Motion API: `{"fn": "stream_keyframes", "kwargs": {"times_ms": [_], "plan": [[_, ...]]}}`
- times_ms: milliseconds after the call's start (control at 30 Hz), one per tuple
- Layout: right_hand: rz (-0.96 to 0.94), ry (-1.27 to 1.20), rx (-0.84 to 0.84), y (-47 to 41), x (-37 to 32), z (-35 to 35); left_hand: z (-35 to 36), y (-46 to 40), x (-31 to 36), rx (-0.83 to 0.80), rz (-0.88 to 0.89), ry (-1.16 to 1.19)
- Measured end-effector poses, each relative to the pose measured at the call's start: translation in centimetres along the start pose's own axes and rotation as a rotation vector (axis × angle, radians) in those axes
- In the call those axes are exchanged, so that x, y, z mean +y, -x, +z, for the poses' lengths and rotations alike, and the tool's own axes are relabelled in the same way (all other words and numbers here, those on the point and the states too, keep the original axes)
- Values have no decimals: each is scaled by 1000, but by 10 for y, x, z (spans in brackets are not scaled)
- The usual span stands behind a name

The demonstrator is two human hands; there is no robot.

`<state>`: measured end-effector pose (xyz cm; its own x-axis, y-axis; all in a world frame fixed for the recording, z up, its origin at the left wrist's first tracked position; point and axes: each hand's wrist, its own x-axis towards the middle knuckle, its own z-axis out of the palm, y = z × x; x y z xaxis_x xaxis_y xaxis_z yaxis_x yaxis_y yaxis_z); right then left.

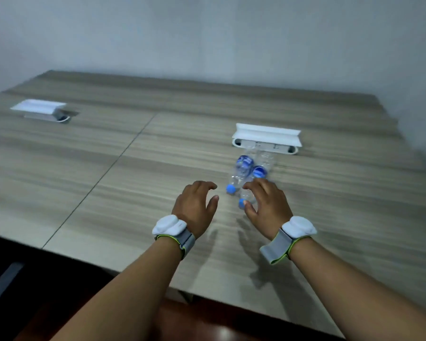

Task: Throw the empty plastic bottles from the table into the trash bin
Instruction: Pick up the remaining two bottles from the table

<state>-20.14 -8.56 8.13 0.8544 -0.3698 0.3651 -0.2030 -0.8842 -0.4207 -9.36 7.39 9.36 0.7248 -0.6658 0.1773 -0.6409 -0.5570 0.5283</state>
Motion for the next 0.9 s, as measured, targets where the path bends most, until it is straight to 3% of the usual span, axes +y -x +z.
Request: {"fn": "stream_keyframes", "kwargs": {"times_ms": [267, 600, 900], "plan": [[114, 58, 61, 7, 63, -28, 38, -43, 54, -76, 128, 45], [186, 55, 23, -15, 76, -16, 48, -94, 39, -100, 185, 45], [229, 109, -79, -51, 87, 35, 70, -142, -14, -167, 180, 35]]}}
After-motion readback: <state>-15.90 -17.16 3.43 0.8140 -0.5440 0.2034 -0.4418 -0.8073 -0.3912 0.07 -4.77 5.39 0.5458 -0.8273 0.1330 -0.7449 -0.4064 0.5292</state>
